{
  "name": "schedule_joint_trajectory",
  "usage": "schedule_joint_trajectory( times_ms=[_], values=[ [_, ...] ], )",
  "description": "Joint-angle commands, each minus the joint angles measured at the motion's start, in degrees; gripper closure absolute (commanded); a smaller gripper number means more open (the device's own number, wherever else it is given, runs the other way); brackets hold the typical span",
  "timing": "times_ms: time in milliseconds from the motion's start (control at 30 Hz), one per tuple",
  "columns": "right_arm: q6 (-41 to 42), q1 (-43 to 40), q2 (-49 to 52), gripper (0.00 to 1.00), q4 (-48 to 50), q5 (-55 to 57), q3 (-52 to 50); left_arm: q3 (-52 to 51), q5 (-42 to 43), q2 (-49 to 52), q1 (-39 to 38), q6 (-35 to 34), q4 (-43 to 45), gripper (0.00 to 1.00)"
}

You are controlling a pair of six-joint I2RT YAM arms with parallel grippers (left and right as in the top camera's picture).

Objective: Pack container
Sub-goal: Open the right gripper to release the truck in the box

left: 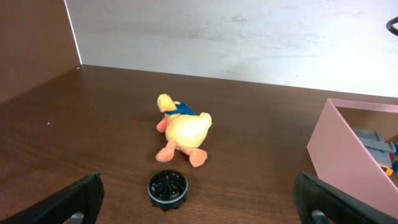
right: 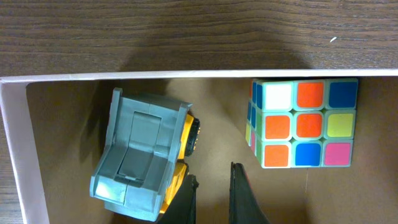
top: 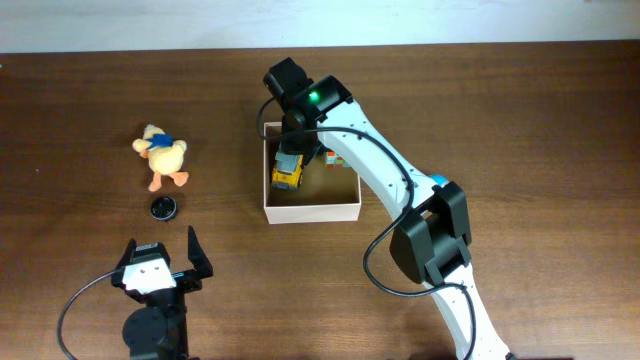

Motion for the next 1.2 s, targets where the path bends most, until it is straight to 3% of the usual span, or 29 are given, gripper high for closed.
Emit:
schedule_joint_trajectory(
  times_ms=[0,1167],
  values=[
    [-0.44,0.13,0.92,0.96,0.26,1.05,-0.50,-0.35,1.01,-0.48,0.31,-0.74,0.17,0.01],
    [-2.60,0.24,1.16,0.96,10.08,-3.15,-8.24,-0.35,1.01,-0.48,0.31,-0.74,0.17,0.01]
  ],
)
